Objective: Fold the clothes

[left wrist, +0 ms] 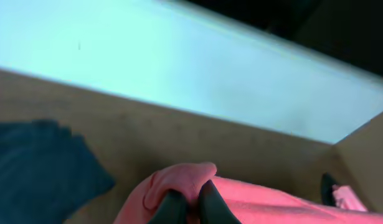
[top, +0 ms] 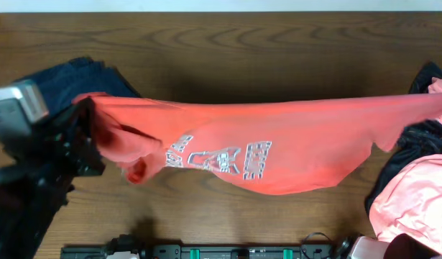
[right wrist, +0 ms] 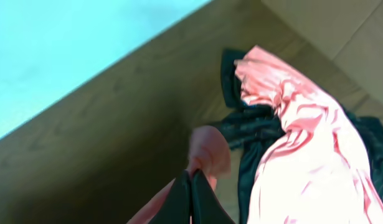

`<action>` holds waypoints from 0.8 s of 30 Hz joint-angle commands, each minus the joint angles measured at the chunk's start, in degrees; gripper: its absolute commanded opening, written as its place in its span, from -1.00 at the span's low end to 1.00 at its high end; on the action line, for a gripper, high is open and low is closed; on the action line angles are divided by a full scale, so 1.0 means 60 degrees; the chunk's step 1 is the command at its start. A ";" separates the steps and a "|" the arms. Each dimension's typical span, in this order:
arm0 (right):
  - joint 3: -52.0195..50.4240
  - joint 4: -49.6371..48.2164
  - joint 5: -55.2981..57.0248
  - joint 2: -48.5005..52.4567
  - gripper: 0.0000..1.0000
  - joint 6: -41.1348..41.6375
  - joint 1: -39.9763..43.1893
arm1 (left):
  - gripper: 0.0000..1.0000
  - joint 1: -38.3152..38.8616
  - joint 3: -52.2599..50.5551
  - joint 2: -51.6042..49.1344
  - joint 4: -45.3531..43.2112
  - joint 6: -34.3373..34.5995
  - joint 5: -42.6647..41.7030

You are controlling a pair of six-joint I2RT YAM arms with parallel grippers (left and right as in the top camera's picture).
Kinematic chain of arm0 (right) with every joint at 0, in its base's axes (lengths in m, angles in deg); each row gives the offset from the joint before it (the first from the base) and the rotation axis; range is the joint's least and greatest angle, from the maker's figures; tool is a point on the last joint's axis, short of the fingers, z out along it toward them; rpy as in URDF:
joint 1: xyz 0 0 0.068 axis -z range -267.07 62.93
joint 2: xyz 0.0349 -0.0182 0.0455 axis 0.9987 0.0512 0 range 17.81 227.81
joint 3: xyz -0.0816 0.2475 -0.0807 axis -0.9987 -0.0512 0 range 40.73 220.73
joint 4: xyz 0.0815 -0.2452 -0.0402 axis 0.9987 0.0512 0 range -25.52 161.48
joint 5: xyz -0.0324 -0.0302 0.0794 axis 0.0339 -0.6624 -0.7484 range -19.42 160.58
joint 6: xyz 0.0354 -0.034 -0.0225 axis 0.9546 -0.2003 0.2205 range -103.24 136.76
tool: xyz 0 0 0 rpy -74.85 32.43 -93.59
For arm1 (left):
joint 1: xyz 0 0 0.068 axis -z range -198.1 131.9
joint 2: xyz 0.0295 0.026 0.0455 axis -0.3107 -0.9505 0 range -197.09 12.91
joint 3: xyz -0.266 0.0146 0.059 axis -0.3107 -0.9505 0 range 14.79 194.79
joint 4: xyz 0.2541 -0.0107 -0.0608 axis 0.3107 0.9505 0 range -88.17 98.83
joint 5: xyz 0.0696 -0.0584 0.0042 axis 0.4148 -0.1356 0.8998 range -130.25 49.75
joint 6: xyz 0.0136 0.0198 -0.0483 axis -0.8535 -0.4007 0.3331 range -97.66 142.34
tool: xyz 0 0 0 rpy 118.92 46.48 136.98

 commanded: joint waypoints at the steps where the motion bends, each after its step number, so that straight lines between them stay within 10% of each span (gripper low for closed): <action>1: 0.0106 -0.0062 -0.0251 0.0131 -0.98 -0.0295 0.0146 | -0.88 -0.0109 0.0306 -0.0142 -0.0036 0.0025 0.0036; 14: 0.0106 -0.1078 -0.1410 0.2663 -0.98 -0.1067 -0.1359 | -0.89 -0.0106 0.0299 -0.4707 -0.0393 -0.0324 -0.0612; 24: 0.0138 -0.7716 -0.1909 0.3676 -0.98 0.1883 -0.2200 | -0.88 -0.0135 0.0586 -0.7300 -0.7005 0.0572 -0.1931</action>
